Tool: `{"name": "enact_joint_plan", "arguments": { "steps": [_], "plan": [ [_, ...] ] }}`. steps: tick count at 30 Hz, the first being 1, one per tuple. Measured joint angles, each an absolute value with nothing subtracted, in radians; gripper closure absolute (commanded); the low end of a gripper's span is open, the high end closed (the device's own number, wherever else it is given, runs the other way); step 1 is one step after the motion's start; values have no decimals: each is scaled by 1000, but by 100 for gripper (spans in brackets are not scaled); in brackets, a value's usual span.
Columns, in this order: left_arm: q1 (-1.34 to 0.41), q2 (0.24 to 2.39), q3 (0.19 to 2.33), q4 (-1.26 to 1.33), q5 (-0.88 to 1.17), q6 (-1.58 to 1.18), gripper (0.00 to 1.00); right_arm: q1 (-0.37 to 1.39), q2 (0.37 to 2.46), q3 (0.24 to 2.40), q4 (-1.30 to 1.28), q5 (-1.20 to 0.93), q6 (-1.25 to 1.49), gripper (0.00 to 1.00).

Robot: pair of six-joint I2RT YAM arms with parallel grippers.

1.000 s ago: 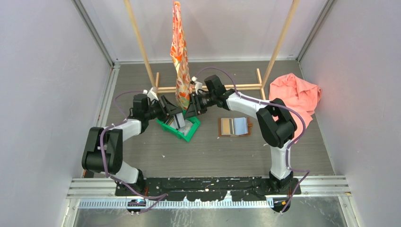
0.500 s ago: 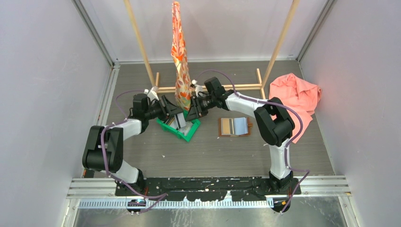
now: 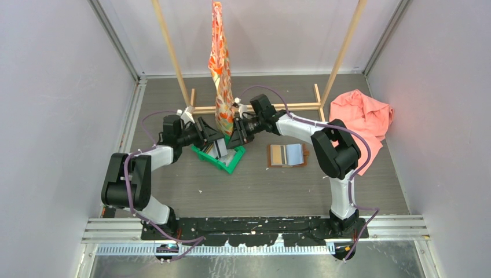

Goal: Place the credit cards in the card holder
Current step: Place the credit card in the storage box.

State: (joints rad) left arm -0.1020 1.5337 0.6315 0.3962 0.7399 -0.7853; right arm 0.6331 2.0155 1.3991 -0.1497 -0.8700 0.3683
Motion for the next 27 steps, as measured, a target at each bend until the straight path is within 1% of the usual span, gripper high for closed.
{"name": "enact_joint_plan", "arguments": {
  "steps": [7,27],
  "plan": [
    [-102,1538,632,409,749,-788,52,641,2019,1405,-152,-873,372,69],
    [-95,1550,630,415,768,-804,52,643,2028,1422,-172,-850,361,73]
  ]
}}
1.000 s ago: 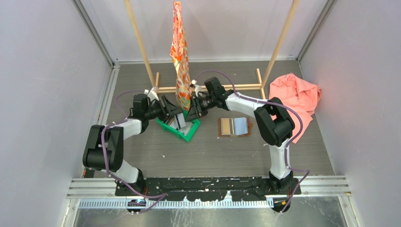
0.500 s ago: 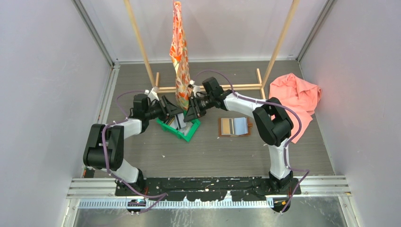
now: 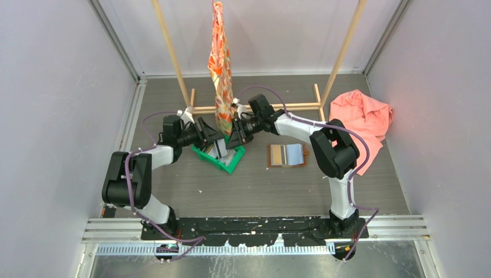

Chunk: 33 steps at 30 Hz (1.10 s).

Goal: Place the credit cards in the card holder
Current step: Place the credit card in the storage box.

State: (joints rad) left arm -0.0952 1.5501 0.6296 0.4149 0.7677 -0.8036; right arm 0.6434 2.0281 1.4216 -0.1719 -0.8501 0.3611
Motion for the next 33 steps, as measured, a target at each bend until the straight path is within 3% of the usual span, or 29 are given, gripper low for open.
{"name": "enact_joint_plan", "arguments": {
  "steps": [19,33],
  "plan": [
    [-93,1584,630,462,791,-830,50,643,2030,1443,-226,-807,347,79],
    [-97,1597,599,535,804,-912,51,671,2036,1457,-276,-707,329,76]
  ]
}}
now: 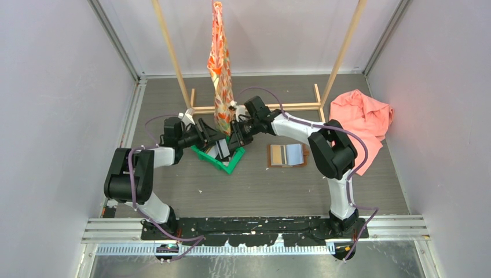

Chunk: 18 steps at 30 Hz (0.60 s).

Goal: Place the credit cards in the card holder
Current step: Place the credit card in the storage box.

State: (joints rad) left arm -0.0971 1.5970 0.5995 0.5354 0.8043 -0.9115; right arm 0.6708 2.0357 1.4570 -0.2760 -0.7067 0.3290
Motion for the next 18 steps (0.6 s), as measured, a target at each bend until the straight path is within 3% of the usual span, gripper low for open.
{"name": "enact_joint_plan", "arguments": {
  "steps": [10,18],
  "plan": [
    [-107,1595,590,545,796,-934,51,677,2038,1454,-225,-721,369,74],
    [-104,1563,566,547,752,-955,52,634,2021,1422,-200,-760,351,59]
  ]
}}
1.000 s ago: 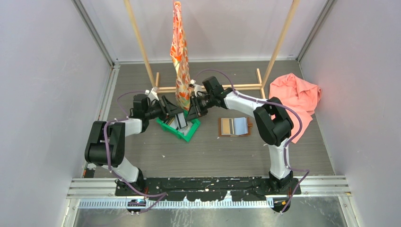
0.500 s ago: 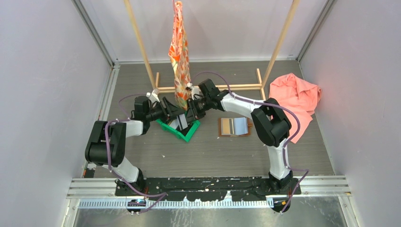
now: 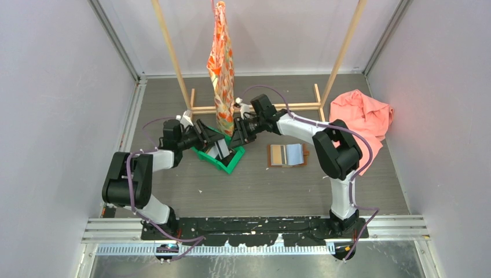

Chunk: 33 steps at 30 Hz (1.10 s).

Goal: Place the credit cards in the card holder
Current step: Place the credit card in the storage box.

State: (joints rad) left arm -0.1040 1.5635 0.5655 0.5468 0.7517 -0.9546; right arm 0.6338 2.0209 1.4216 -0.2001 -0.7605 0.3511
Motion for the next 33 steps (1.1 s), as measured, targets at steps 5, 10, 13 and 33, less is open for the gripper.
{"name": "enact_joint_plan", "arguments": {
  "steps": [5,10,13,33],
  "plan": [
    [-103,1506,543,541,719,-966,53,608,1926,1331,-181,-843,327,49],
    [-106,1414,520,523,686,-988,53,617,1893,1314,-121,-894,352,45],
    [-120,1340,506,488,657,-993,53,633,1892,1313,-94,-904,373,44],
    [-264,1090,490,281,451,-1017,47,665,1824,1277,-63,-895,420,99]
  ]
}}
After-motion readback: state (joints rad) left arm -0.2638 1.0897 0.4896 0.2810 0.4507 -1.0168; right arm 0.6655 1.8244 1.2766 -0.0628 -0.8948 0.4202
